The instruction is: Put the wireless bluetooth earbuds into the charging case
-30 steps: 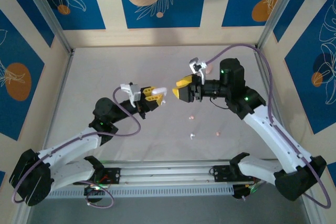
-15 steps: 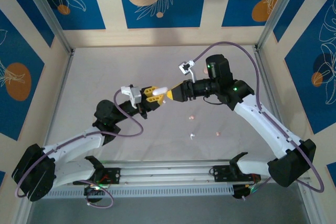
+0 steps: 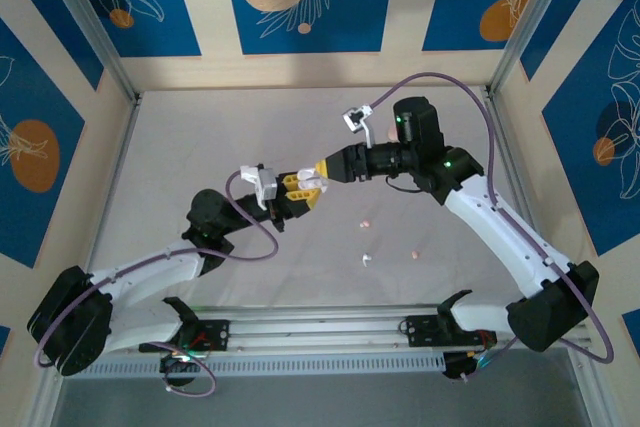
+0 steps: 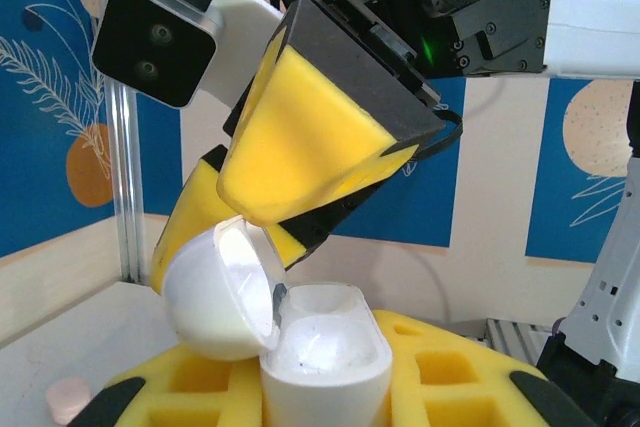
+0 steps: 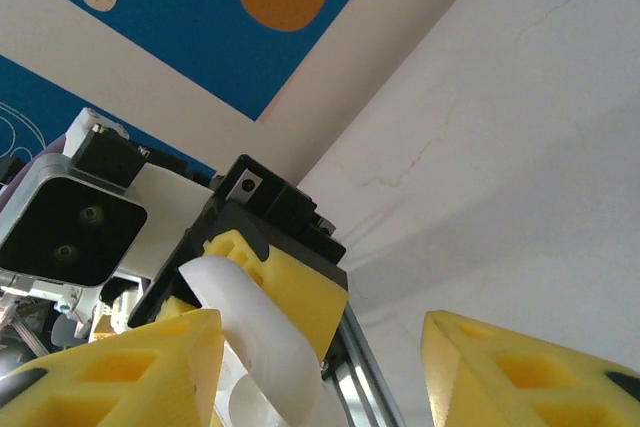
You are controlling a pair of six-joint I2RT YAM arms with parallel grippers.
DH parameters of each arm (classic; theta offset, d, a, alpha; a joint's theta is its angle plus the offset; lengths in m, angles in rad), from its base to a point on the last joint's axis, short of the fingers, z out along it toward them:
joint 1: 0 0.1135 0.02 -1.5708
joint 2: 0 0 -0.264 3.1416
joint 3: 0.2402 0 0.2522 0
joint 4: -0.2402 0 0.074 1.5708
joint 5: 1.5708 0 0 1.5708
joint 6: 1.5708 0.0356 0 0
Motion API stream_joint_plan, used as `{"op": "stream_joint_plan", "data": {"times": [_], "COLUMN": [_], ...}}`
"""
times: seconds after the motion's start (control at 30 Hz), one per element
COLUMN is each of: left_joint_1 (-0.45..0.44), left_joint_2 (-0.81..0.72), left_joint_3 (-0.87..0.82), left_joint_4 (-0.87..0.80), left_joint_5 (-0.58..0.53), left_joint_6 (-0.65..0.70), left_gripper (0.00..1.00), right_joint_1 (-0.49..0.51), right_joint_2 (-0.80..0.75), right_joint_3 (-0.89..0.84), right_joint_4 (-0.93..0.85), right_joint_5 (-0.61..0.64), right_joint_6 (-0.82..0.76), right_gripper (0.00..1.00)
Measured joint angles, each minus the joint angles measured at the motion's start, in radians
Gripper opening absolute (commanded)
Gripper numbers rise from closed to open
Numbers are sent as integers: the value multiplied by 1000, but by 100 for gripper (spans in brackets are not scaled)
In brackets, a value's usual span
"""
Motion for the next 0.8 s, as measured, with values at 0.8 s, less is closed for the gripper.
{"op": "stream_joint_plan", "data": {"times": [0.8], "left_joint_1": [-2], "left_joint_2": [-134], "left_joint_3": [-21], "left_joint_4": [-100], "left_joint_5": [-139], "left_joint_6": [37], "left_gripper": [15], "right_joint_1": [-235], "right_joint_2": [-178], "right_joint_3": [-181], "right_joint_4": [-250], "right_joint_5": [405], "right_joint_6": [146], "right_gripper": [43]}}
